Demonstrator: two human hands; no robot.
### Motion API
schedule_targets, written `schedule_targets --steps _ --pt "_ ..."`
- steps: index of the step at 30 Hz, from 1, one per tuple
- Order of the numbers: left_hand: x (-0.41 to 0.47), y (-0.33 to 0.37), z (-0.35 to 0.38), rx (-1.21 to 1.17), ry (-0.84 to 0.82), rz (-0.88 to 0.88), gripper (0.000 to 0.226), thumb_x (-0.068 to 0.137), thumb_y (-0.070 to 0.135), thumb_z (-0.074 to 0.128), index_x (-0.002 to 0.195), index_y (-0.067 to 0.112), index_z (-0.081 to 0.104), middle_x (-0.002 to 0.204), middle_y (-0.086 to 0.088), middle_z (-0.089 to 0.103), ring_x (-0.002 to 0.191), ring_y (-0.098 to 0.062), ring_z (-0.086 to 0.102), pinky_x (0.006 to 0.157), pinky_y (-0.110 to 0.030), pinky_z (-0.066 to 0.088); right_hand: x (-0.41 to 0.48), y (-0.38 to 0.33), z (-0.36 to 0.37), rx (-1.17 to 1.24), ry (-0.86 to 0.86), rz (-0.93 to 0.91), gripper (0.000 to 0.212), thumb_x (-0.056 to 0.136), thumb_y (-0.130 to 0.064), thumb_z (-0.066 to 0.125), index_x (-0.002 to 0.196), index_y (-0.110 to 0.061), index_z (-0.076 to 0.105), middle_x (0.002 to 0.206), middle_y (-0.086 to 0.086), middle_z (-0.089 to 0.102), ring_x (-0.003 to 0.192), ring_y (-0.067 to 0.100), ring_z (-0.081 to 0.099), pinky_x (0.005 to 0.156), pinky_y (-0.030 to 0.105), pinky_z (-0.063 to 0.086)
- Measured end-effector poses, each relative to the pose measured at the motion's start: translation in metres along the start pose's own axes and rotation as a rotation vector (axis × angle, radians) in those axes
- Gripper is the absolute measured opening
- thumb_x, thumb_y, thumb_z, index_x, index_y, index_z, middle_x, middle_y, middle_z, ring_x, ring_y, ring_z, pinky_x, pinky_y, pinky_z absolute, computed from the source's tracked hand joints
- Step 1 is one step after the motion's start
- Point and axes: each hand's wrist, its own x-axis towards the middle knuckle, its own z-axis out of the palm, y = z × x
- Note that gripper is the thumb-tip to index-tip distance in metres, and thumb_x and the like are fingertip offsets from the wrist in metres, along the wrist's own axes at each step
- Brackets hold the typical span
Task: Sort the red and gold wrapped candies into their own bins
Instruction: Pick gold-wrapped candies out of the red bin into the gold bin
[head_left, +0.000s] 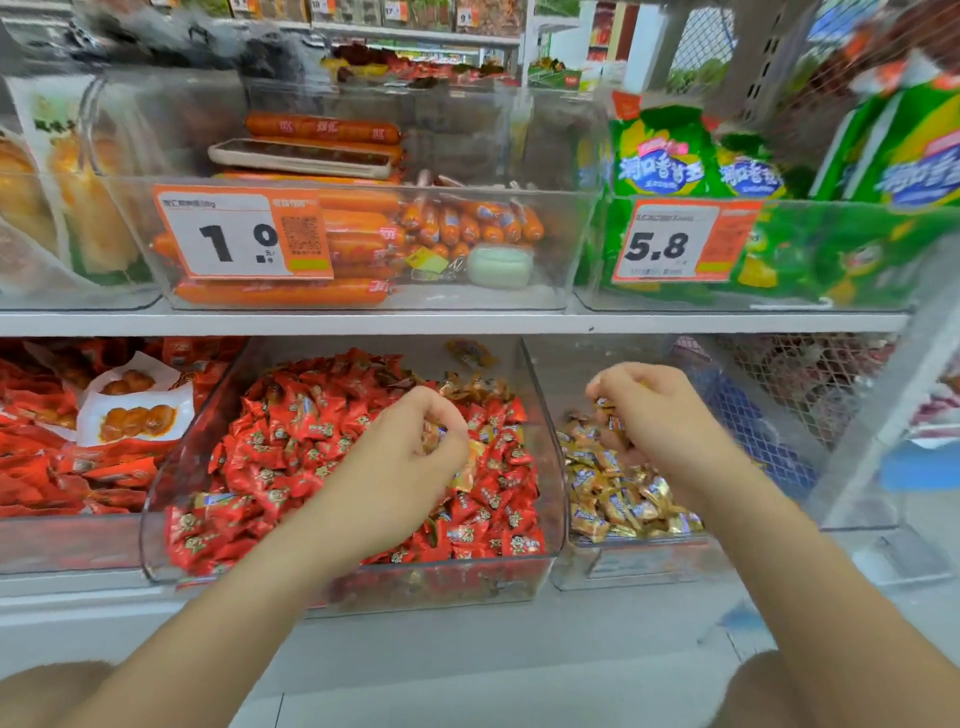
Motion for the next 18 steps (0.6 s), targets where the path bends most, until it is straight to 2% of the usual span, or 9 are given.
schedule_targets --steps 3,5,7,9,11,13,15,16,18 --pt "0.002 0.028 0.049 0.018 -0.107 0.144 0.023 0.105 0.013 0.048 0.104 0.032 0.061 0.061 0.006 0.063 0.045 -0.010 0.042 0.049 -0.021 0.039 0.016 0.037 -0.040 -0.210 0.178 -0.019 0.016 0.100 -0.028 0.057 0.094 -0.020 0.071 0.075 0.000 0.068 0.061 0.022 0.062 0.061 0.043 0.055" --pt "0.008 0.053 0.082 0.137 -0.124 0.276 0.027 0.104 0.010 0.046 0.102 0.028 0.066 0.063 -0.002 0.065 0.043 -0.008 0.041 0.046 -0.018 0.032 0.021 0.060 -0.062 -0.359 0.208 -0.073 0.011 0.099 -0.028 0.060 0.106 -0.024 0.068 0.093 0.000 0.073 0.077 0.021 0.070 0.076 0.044 0.060" --pt "0.025 0.067 0.112 0.259 -0.128 0.356 0.025 0.103 0.012 0.045 0.099 0.025 0.066 0.060 -0.002 0.059 0.051 -0.009 0.049 0.052 -0.016 0.032 0.022 0.076 -0.076 -0.464 0.088 -0.151 0.024 0.097 -0.031 0.062 0.120 -0.028 0.066 0.110 -0.003 0.071 0.093 0.017 0.070 0.087 0.043 0.058" --pt "0.052 0.069 0.143 0.354 -0.127 0.385 0.020 0.104 0.018 0.047 0.105 0.024 0.065 0.066 0.008 0.054 0.068 -0.004 0.057 0.063 -0.017 0.035 0.018 0.084 -0.088 -0.545 -0.044 -0.223 0.040 0.096 -0.038 0.059 0.136 -0.035 0.061 0.124 -0.009 0.069 0.109 0.012 0.068 0.096 0.042 0.056" --pt "0.080 0.062 0.170 0.477 -0.243 0.314 0.025 0.106 0.035 0.049 0.123 0.023 0.061 0.094 0.004 0.062 0.103 -0.020 0.062 0.083 -0.029 0.041 0.016 0.088 -0.100 -0.531 -0.083 -0.252 0.039 0.102 -0.026 0.058 0.140 -0.033 0.062 0.128 -0.013 0.071 0.107 0.010 0.070 0.093 0.035 0.057" --pt "0.096 0.053 0.185 0.688 -0.473 0.236 0.048 0.105 0.057 0.042 0.139 0.026 0.053 0.125 -0.012 0.058 0.127 -0.034 0.053 0.106 -0.043 0.042 0.015 0.088 -0.111 -0.528 -0.016 -0.245 0.038 0.103 -0.015 0.055 0.137 -0.030 0.067 0.127 -0.012 0.071 0.094 0.001 0.069 0.079 0.017 0.053" --pt "0.096 0.049 0.187 0.890 -0.540 0.245 0.051 0.103 0.063 0.036 0.136 0.030 0.057 0.141 -0.012 0.051 0.135 -0.038 0.047 0.112 -0.057 0.037 0.013 0.088 -0.117 -0.505 0.075 -0.224 0.035 0.102 -0.014 0.055 0.127 -0.031 0.072 0.117 -0.012 0.074 0.087 -0.005 0.066 0.069 0.004 0.044" --pt "0.094 0.048 0.183 0.939 -0.498 0.300 0.046 0.104 0.059 0.037 0.132 0.030 0.061 0.142 -0.008 0.051 0.134 -0.036 0.048 0.111 -0.057 0.038 0.010 0.086 -0.117 -0.491 0.110 -0.230 0.032 0.101 -0.015 0.057 0.120 -0.033 0.074 0.108 -0.013 0.076 0.084 -0.004 0.066 0.067 0.004 0.045" --pt "0.079 0.053 0.165 0.920 -0.348 0.512 0.035 0.106 0.047 0.041 0.121 0.029 0.066 0.129 0.001 0.058 0.120 -0.026 0.056 0.103 -0.048 0.046 0.003 0.075 -0.109 -0.476 0.131 -0.251 0.027 0.100 -0.017 0.060 0.109 -0.037 0.076 0.091 -0.012 0.077 0.079 -0.001 0.068 0.067 0.011 0.050"
